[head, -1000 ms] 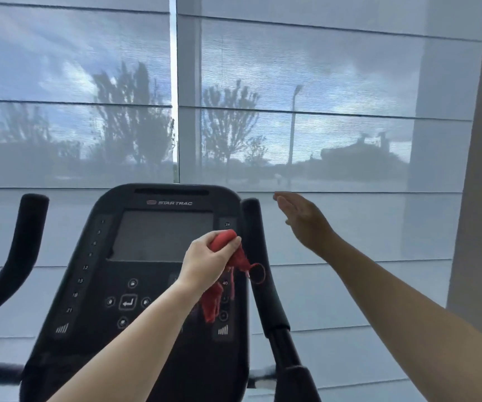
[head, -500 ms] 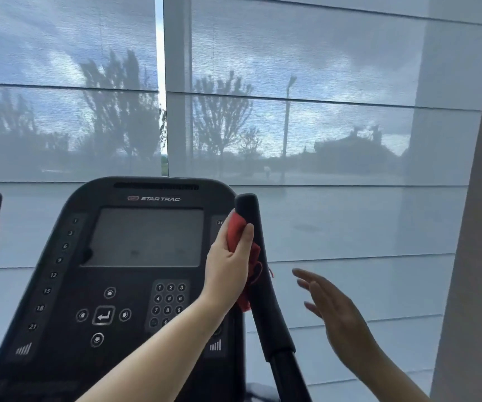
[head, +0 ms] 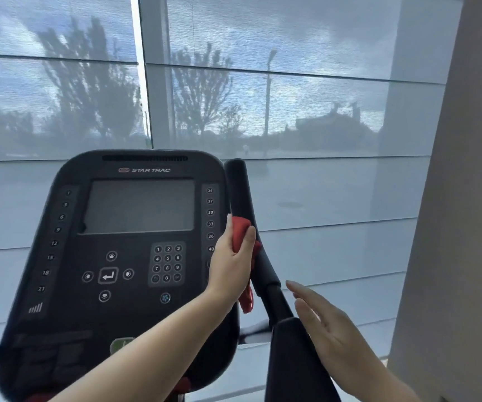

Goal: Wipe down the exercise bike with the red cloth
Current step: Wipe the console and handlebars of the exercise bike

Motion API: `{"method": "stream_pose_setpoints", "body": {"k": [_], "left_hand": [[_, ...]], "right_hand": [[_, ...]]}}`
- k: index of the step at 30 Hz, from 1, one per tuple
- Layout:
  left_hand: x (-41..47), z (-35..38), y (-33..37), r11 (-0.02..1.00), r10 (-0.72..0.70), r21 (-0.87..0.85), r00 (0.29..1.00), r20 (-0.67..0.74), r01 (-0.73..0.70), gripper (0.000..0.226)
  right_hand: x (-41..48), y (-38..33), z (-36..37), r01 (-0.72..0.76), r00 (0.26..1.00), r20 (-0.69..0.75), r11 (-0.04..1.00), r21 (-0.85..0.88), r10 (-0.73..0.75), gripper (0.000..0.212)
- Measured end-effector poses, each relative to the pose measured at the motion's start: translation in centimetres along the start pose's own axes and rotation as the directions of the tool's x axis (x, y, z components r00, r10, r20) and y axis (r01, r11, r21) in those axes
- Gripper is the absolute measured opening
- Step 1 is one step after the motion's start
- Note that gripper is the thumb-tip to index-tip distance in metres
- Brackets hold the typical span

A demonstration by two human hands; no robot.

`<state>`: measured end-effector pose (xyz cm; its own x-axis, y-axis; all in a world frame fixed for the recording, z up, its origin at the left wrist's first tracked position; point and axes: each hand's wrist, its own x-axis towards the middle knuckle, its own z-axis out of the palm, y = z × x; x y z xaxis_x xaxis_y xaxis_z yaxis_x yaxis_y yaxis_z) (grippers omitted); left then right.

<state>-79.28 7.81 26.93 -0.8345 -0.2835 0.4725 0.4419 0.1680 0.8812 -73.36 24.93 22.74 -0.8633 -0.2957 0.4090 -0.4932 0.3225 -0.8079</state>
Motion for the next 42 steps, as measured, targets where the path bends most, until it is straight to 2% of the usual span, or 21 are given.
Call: {"method": "stream_pose_setpoints", "body": {"k": [3, 5, 11, 15, 21, 25, 35, 39, 42], "left_hand": [[-1.6, 0.2, 0.7, 0.999, -0.013, -0.03, 0.999, 0.039, 0.015, 0.028], [-2.6, 0.2, 1.1, 0.997, -0.029, -0.064, 0.997, 0.076, 0.034, 0.041], [-4.0, -0.4, 0.4, 0.995, -0.065, -0.067, 0.986, 0.155, 0.076, 0.039], [-4.0, -0.8, 0.1, 0.994, -0.058, -0.084, 0.986, 0.156, 0.072, 0.038], [-3.7, -0.6, -0.1, 0.991, -0.065, -0.103, 0.986, 0.154, 0.082, 0.037], [-3.8, -0.6, -0.3, 0.988, -0.055, -0.132, 0.982, 0.179, 0.079, 0.033], [-3.6, -0.6, -0.4, 0.99, -0.057, -0.122, 0.988, 0.142, 0.074, 0.022], [-3.6, -0.6, -0.5, 0.992, -0.062, -0.099, 0.989, 0.137, 0.076, 0.028], [-3.5, -0.2, -0.7, 0.987, -0.071, -0.134, 0.988, 0.139, 0.089, 0.013]], "right_hand": [[-0.8, -0.3, 0.2, -0.033, 0.999, -0.04, 0.997, -0.063, 0.031, 0.044], [-1.0, -0.6, 0.3, -0.046, 0.997, -0.063, 0.993, -0.108, 0.04, 0.047], [-1.2, -1.8, 0.7, -0.104, 0.992, -0.087, 0.975, -0.198, 0.089, 0.064], [-2.4, -2.6, 0.6, -0.161, 0.983, -0.126, 0.962, -0.221, 0.136, 0.055], [-5.5, -3.5, 1.6, -0.222, 0.974, -0.109, 0.935, -0.277, 0.198, 0.043], [-6.7, -3.9, 3.1, -0.252, 0.966, -0.126, 0.923, -0.289, 0.224, 0.052], [-7.2, -4.2, 3.6, -0.211, 0.974, -0.149, 0.927, -0.311, 0.171, 0.055], [-7.0, -4.5, 3.9, -0.239, 0.957, -0.229, 0.931, -0.277, 0.177, 0.055], [-7.0, -4.7, 4.0, -0.265, 0.933, -0.304, 0.94, -0.216, 0.193, 0.051]]}}
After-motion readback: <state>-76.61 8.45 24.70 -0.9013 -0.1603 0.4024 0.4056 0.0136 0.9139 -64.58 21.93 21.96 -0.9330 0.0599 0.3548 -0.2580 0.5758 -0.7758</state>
